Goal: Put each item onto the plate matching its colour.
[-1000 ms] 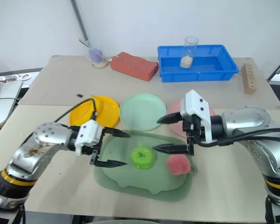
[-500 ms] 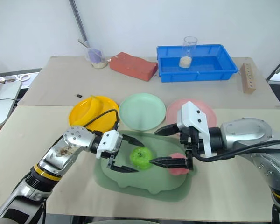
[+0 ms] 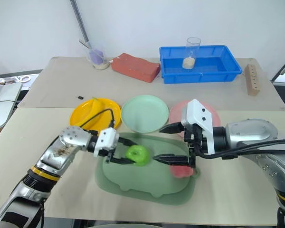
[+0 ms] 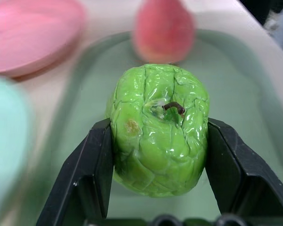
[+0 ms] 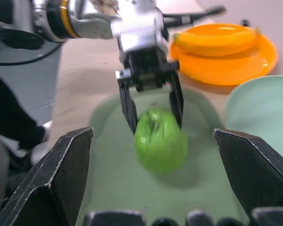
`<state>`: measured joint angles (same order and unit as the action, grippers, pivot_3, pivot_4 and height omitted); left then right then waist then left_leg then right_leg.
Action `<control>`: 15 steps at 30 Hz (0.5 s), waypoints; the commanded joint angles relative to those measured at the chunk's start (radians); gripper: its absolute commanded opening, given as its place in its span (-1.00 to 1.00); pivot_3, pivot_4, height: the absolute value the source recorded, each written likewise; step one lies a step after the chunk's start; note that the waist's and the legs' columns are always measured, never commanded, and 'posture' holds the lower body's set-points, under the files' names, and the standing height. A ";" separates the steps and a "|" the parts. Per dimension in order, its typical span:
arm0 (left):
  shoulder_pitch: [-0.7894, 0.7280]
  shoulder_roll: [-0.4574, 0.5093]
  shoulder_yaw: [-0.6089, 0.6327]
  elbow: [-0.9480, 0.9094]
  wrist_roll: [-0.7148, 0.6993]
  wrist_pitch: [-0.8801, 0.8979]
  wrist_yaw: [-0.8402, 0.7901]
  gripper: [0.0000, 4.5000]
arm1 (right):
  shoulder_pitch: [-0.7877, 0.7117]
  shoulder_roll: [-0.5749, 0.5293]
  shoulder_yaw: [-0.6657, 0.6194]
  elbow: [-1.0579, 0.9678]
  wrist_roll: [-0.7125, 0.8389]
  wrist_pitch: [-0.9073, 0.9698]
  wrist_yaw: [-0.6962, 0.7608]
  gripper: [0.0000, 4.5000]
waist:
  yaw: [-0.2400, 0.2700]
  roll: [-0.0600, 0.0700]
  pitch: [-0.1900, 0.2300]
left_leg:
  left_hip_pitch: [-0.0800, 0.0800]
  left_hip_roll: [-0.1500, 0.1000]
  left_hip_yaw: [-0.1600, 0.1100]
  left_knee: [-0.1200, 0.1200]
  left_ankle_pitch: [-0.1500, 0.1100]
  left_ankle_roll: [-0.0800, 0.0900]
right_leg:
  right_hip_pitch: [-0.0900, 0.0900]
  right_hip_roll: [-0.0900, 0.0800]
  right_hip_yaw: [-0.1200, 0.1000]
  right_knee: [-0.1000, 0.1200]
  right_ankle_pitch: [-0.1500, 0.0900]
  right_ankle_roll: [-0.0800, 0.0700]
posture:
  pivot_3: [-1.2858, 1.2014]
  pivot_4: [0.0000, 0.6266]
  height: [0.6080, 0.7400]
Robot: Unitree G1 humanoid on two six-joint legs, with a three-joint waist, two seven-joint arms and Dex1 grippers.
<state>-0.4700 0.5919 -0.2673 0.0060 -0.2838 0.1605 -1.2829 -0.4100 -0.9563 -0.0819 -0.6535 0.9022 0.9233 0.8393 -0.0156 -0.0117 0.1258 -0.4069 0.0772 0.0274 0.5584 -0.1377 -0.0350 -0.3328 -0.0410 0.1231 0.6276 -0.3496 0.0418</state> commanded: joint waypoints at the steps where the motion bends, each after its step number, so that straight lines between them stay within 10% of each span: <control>1: -0.104 -0.015 0.112 0.085 -0.043 0.047 0.070 0.03 | -0.077 0.063 -0.001 0.056 -0.069 -0.044 -0.097 1.00 | 0.000 0.000 0.000 | -0.001 0.000 0.000 0.000 0.000 0.000 | -0.001 0.000 0.000 0.000 0.000 0.000 | 0.03 -0.52 1.00; 11: -0.342 -0.227 0.129 0.525 0.114 -0.016 0.347 0.03 | -0.153 0.111 0.081 0.149 -0.217 -0.039 -0.161 1.00 | 0.008 0.006 -0.004 | -0.008 -0.001 -0.001 0.001 0.002 0.004 | -0.001 0.000 0.000 0.001 0.002 0.003 | 0.03 -0.52 1.00; 15: -0.368 -0.254 0.138 0.574 0.123 -0.061 0.344 0.87 | -0.142 0.115 0.076 0.148 -0.232 -0.034 -0.158 1.00 | 0.003 0.007 -0.005 | -0.008 -0.001 -0.002 0.001 0.002 0.004 | -0.001 0.001 0.000 0.001 0.002 0.003 | 0.03 -0.52 1.00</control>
<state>-0.8087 0.3387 -0.1526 0.5888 -0.1563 0.1281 -0.9335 -0.5422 -0.8449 0.0172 -0.4883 0.6779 0.9033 0.6847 -0.0127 -0.0052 0.1212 -0.4144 0.0759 0.0256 0.5589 -0.1356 -0.0308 -0.3335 -0.0395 0.1230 0.6292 -0.3480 0.0447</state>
